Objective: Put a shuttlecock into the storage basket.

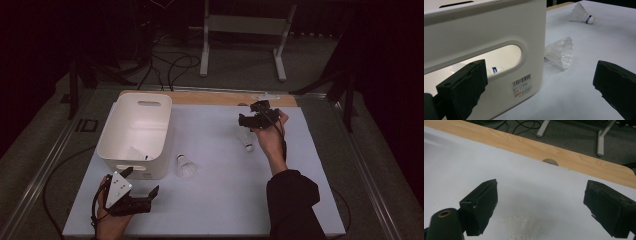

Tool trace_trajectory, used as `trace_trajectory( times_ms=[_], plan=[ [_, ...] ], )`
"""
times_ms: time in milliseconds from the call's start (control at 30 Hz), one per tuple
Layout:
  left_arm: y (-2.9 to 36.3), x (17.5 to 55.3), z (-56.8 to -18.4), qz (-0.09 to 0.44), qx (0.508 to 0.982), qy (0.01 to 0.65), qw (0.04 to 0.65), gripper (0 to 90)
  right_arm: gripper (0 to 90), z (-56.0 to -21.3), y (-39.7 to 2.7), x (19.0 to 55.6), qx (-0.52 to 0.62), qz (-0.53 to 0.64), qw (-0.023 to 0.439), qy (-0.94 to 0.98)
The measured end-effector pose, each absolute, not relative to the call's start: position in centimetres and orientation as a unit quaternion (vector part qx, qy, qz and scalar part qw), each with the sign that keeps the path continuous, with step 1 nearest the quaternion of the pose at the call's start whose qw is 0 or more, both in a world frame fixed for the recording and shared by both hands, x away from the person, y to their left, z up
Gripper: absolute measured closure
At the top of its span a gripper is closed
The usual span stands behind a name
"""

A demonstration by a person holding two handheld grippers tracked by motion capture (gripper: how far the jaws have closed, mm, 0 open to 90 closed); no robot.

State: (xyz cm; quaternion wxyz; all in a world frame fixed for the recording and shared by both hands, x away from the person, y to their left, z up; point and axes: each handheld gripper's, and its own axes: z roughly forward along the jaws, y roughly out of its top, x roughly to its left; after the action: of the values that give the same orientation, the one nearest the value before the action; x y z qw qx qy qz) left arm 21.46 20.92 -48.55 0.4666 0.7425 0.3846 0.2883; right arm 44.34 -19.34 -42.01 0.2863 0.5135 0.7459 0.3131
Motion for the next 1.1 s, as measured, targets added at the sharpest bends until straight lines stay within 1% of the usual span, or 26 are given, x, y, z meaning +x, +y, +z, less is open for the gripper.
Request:
trace_trajectory(
  times_ms=[833,1100],
  plan=[
    [20.9,21.5,-48.6,0.288,0.743,0.384,0.466,0.0,13.1,-44.5,-20.4,45.6,0.542,0.286,0.268,0.744],
    [20.9,21.5,-48.6,0.289,0.744,0.384,0.465,0.0,13.2,-45.3,-20.0,45.9,0.542,0.274,0.263,0.750]
  ],
)
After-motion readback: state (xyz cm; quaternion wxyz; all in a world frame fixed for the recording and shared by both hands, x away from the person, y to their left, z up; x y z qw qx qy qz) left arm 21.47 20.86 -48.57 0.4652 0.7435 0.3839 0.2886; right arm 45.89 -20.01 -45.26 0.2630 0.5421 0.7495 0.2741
